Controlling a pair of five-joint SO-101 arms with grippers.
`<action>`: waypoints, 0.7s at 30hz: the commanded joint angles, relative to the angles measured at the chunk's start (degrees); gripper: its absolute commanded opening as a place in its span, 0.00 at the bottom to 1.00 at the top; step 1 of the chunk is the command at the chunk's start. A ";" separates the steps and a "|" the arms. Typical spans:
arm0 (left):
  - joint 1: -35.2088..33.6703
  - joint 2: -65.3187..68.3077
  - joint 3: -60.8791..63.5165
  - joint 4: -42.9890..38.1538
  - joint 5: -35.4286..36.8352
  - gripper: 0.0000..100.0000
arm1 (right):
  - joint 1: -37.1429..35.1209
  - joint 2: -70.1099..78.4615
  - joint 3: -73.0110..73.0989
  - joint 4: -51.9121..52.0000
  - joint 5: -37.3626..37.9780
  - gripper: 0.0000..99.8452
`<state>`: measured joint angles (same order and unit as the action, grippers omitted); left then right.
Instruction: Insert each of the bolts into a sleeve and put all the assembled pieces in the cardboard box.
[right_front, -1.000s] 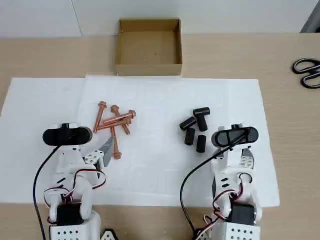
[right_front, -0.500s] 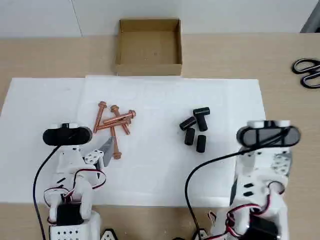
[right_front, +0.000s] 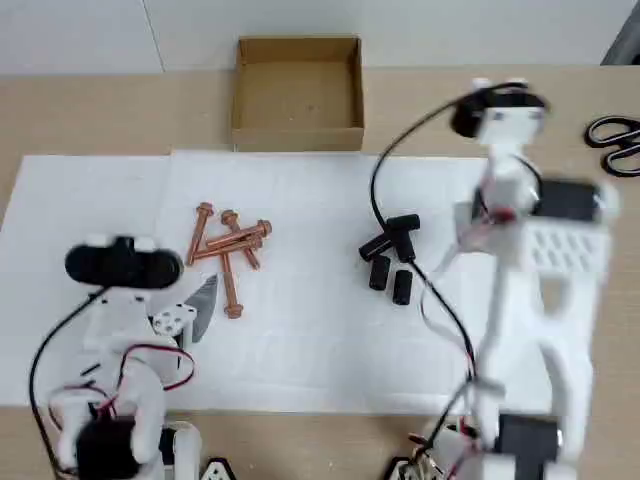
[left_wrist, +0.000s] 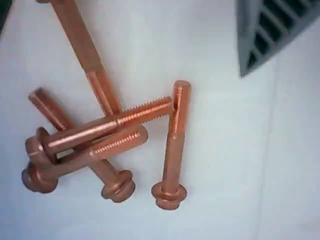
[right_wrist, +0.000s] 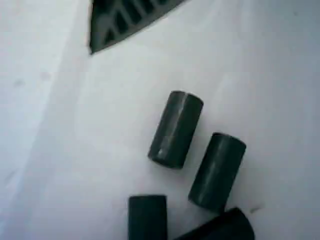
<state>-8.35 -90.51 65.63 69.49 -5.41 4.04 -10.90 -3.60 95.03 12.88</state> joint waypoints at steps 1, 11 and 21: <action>-0.18 18.55 -13.76 2.02 -0.62 0.30 | -4.09 8.22 -4.40 0.22 0.09 0.23; 0.18 62.24 -42.15 13.98 -0.44 0.30 | -11.21 20.62 -4.40 -1.63 -6.86 0.23; 0.26 67.34 -43.91 11.96 2.11 0.30 | -14.46 28.79 -4.48 -1.71 -9.49 0.23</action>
<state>-8.35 -23.25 24.31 82.77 -3.82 -9.58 17.41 -5.01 93.98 4.18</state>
